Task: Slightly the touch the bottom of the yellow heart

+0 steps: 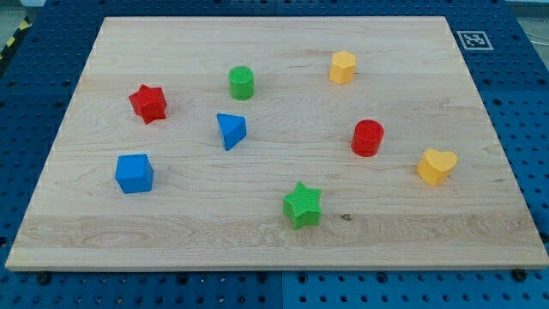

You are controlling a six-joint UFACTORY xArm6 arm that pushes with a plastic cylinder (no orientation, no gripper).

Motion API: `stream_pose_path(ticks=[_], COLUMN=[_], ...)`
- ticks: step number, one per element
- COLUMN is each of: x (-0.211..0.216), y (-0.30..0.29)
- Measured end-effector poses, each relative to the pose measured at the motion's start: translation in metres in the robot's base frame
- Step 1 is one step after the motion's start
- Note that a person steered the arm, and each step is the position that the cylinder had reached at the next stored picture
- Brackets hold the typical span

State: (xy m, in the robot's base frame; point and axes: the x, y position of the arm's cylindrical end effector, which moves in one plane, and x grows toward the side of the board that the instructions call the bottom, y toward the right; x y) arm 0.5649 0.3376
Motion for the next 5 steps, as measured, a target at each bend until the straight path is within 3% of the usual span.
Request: stream_pose_path(ticks=[3,5], x=[0.006,-0.039], y=[-0.102,-0.144])
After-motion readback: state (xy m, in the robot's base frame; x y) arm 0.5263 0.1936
